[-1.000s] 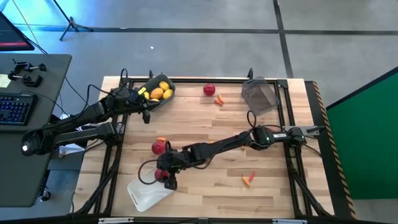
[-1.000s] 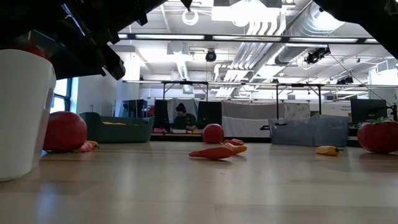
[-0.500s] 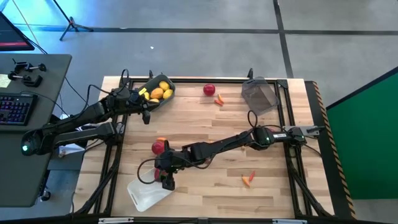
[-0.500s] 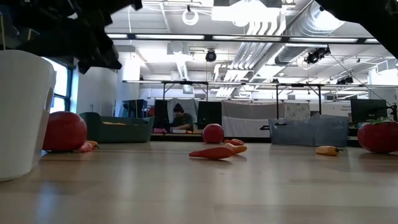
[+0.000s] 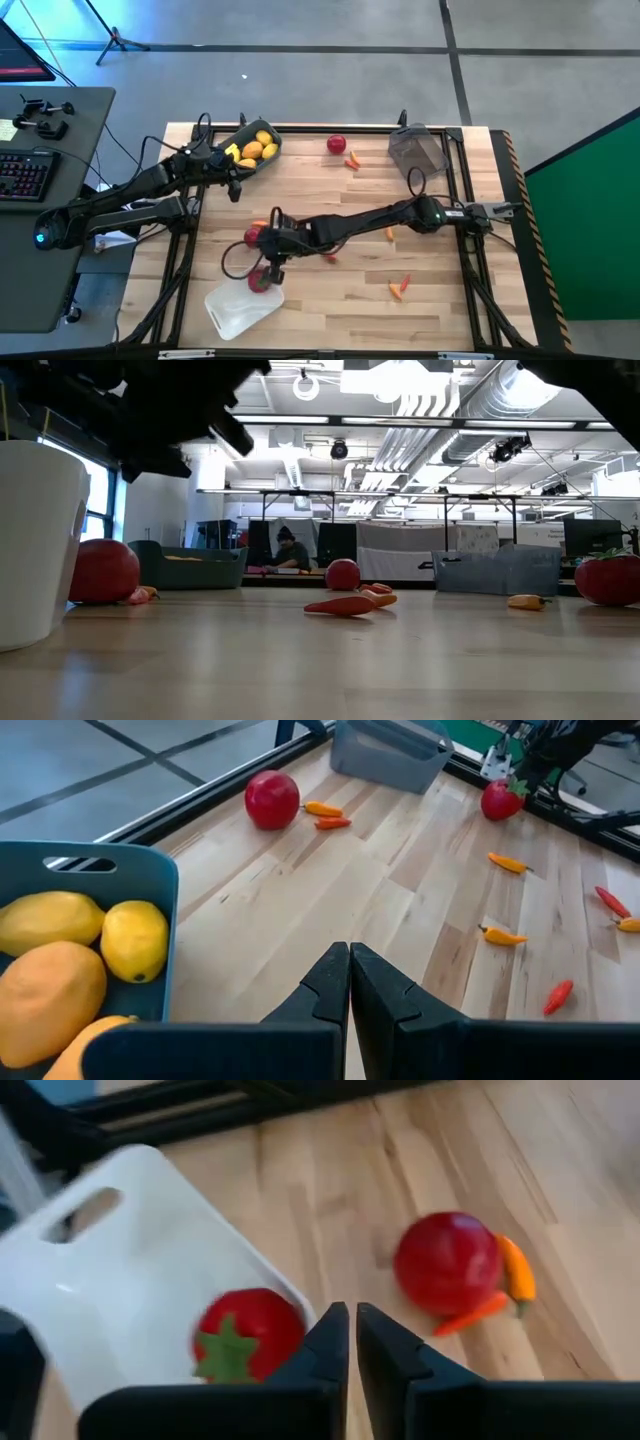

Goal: Sort produce into baskets
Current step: Put the red tomato into the white bin

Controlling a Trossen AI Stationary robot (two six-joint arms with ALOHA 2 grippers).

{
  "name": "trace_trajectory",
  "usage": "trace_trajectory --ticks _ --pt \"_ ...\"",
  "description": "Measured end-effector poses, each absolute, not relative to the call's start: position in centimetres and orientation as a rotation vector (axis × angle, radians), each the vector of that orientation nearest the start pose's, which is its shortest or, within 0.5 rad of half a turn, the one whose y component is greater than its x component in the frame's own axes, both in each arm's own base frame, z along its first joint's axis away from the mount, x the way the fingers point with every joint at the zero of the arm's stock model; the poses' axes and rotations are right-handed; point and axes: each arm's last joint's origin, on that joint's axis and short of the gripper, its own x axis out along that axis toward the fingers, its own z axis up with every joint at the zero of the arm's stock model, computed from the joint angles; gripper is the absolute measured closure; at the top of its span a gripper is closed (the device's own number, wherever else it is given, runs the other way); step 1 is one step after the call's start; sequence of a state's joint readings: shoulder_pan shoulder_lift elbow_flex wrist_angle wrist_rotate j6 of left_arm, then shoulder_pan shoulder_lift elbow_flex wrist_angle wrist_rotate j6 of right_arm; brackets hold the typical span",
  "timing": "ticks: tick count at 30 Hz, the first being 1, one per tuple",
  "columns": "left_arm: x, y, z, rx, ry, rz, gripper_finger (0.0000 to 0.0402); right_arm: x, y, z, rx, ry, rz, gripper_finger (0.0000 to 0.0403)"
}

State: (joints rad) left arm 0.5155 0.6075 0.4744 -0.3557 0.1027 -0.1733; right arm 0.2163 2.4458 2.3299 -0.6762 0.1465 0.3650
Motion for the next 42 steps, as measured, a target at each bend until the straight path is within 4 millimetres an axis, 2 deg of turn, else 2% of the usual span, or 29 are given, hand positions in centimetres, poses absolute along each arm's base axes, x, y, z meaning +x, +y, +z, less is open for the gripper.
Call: trace_trajectory --ticks 5,14,23,28,32,35,39,42 --pt "12.3 6.5 23.6 -0.353 0.428 0.412 0.0401 53.3 8.9 20.7 0.217 0.808 -0.129 0.0400" --pt "12.3 6.5 23.6 -0.373 0.425 0.404 0.0401 54.3 4.5 16.4 0.361 0.656 -0.204 0.0403" --pt "12.4 6.4 23.6 -0.376 0.427 0.353 0.0401 52.7 0.6 15.5 0.474 0.481 -0.312 0.0403" --pt "12.4 6.4 23.6 -0.384 0.425 0.352 0.0401 50.8 -0.7 15.3 0.523 0.387 -0.324 0.0403" --pt "12.4 6.4 23.6 -0.366 0.427 0.358 0.0401 48.5 -1.7 14.2 0.527 0.360 -0.344 0.0403" --pt "12.3 6.5 23.6 -0.360 0.427 0.383 0.0401 46.5 -2.2 13.7 0.535 0.343 -0.337 0.0403" --pt "12.3 6.5 23.6 -0.359 0.427 0.412 0.0401 43.3 -2.5 14.8 0.550 0.299 -0.334 0.0403" --pt "12.3 6.6 23.6 -0.370 0.421 0.429 0.0401 40.1 -2.7 15.2 0.549 0.329 -0.353 0.0403"
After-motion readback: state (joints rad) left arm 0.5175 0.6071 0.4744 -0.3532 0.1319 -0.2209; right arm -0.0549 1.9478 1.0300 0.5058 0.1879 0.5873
